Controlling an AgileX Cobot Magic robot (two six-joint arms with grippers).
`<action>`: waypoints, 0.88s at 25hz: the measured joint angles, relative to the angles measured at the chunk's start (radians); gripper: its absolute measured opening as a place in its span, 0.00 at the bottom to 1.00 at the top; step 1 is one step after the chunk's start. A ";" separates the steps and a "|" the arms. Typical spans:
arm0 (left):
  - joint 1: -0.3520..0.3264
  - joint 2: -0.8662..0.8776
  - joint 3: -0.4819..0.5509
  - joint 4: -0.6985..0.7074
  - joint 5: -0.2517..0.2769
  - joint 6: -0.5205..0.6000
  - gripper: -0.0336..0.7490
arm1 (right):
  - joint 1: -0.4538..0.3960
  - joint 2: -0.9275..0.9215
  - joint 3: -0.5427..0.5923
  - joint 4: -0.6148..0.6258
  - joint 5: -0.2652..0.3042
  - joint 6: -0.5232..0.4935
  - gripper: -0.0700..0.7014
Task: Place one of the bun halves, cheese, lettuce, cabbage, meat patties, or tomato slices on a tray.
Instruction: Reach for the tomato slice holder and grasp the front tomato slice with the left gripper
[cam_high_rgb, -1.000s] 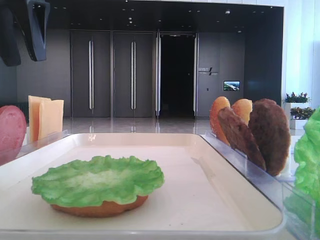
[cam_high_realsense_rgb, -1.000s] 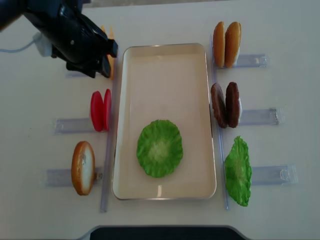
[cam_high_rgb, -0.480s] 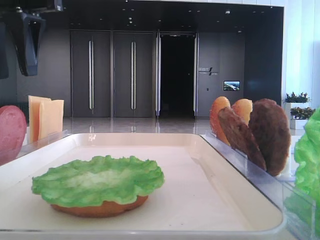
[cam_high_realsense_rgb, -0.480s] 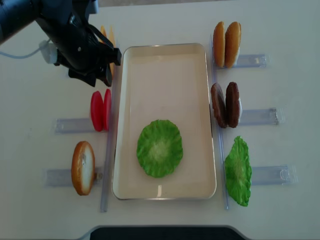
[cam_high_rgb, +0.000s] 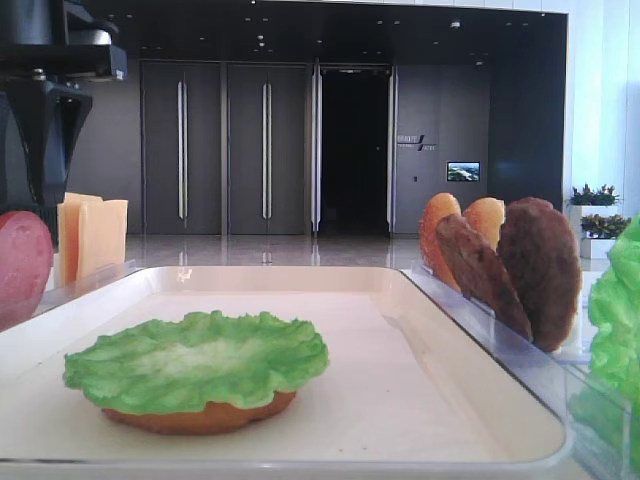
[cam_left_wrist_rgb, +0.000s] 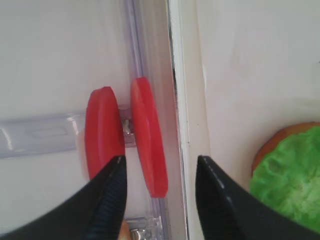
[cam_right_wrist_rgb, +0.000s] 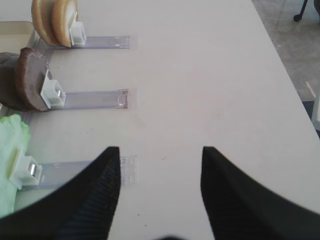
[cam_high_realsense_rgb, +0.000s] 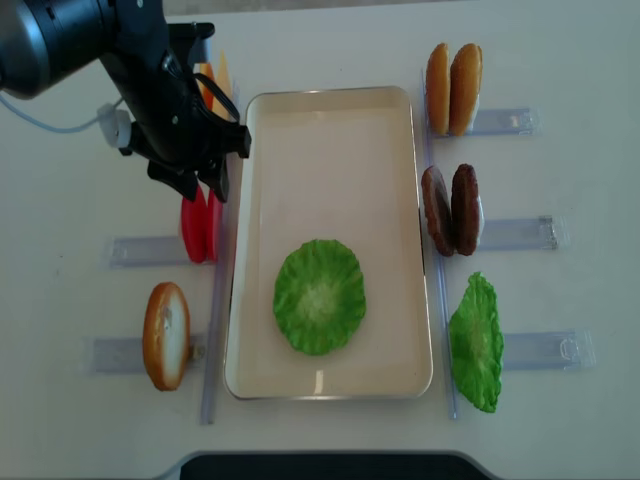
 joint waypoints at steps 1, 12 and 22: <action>0.000 0.003 0.000 0.002 0.000 0.000 0.49 | 0.000 0.000 0.000 0.000 0.000 0.000 0.58; 0.000 0.053 -0.005 0.004 -0.013 0.000 0.49 | 0.000 0.000 0.000 -0.001 0.000 0.000 0.58; 0.000 0.099 -0.005 0.007 -0.018 0.000 0.49 | 0.000 0.000 0.000 -0.001 0.001 0.000 0.58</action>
